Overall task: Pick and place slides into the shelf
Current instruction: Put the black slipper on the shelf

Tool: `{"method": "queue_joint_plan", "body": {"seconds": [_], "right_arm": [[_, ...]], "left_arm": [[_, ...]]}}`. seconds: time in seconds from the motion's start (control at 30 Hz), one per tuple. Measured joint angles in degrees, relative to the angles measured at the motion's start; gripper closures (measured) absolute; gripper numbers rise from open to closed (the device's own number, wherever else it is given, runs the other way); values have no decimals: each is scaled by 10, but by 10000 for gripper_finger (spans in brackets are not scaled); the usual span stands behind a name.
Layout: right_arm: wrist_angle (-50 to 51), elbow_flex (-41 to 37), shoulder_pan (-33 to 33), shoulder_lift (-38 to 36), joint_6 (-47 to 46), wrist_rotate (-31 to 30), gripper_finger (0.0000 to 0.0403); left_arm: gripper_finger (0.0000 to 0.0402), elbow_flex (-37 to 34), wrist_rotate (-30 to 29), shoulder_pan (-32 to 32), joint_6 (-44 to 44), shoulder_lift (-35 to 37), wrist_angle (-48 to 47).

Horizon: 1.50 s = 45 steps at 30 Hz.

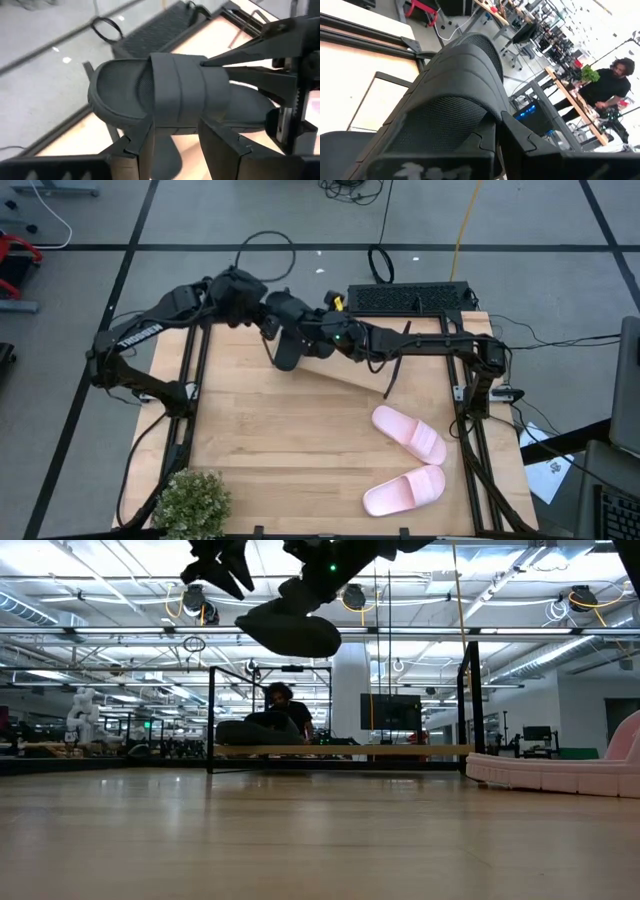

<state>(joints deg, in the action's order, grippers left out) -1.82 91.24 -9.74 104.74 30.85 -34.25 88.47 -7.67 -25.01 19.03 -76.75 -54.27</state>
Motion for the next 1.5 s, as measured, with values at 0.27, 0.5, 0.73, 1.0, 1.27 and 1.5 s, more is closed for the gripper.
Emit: {"method": "queue_joint_plan", "body": {"seconds": [0.27,0.5,0.73,1.0,1.27,1.5], "right_arm": [[5,0,22,-3,20,0,403],[5,0,23,-3,29,0,403],[2,0,23,-3,29,0,403],[0,0,39,-4,31,11,403],[-2,0,57,-4,42,16,403],[-5,0,58,-5,44,16,403]], "left_arm": [[254,0,100,-75,-44,-1,-7],[254,0,130,-97,-50,-1,-36],[254,0,144,-98,-75,8,-51],[254,0,182,-116,-100,8,-60],[254,0,218,-120,-103,8,-59],[254,0,229,-105,-94,6,-74]]}}
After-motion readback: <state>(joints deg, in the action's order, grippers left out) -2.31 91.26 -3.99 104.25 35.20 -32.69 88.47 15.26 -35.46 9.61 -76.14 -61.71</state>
